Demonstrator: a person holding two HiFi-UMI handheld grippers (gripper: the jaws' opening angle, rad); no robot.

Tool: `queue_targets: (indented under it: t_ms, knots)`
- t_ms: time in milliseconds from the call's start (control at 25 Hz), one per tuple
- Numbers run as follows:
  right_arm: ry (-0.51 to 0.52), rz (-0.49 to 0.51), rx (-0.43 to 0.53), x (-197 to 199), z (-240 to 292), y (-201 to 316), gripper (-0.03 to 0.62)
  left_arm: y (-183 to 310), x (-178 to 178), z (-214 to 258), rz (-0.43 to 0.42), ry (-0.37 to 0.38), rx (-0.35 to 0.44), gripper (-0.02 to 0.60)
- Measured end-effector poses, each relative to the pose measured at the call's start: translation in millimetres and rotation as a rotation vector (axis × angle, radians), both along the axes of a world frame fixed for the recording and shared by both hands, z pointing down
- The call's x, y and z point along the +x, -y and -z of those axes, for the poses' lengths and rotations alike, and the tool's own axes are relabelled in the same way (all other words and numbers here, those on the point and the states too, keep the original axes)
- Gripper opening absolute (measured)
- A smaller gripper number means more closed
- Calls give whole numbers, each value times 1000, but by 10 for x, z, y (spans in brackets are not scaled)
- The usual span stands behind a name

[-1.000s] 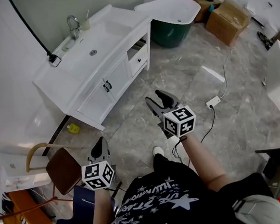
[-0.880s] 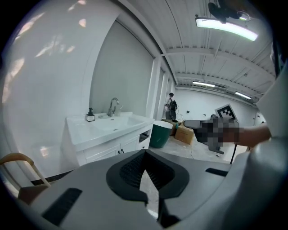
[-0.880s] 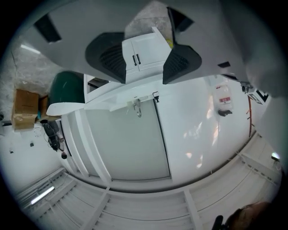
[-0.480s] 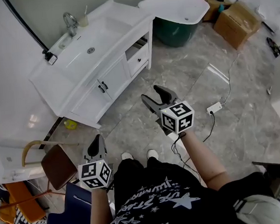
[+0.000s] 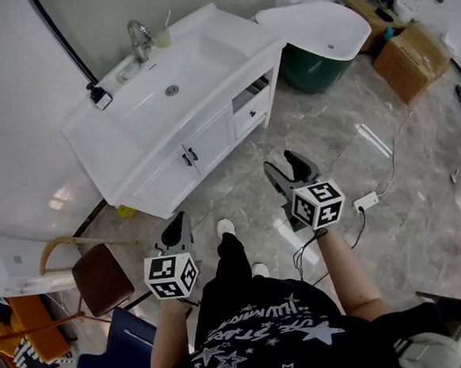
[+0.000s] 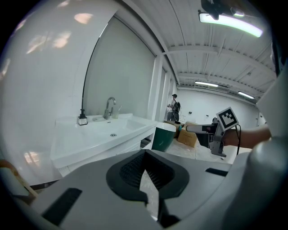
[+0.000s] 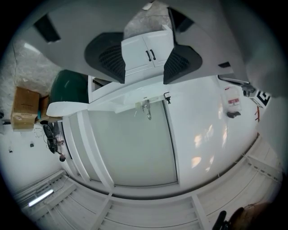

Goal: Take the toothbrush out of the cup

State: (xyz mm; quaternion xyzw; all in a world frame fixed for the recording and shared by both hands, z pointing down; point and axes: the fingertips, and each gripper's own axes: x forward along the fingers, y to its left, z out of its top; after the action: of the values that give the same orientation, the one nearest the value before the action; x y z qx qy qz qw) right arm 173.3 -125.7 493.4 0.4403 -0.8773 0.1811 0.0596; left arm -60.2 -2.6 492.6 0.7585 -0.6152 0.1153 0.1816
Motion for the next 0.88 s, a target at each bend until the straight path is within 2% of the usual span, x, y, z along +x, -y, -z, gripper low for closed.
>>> queue_targets:
  t_ms: [200,440,680,880]
  knots:
    - [-15,-44,-3,-124,0,754,268,832,-180,-13,-35,-10,9,12]
    - [-20,-67,-2,-515,74,1653,268,1794,-513,23,-55,-36,11,12]
    - [-31,-91,1,-837,117,2288,268,2445,-885,-25,-61,-55,-1,12]
    - [-34,-101,12,-1054,126,2618,268,2831,-1131,-18,-70,-52,13,12]
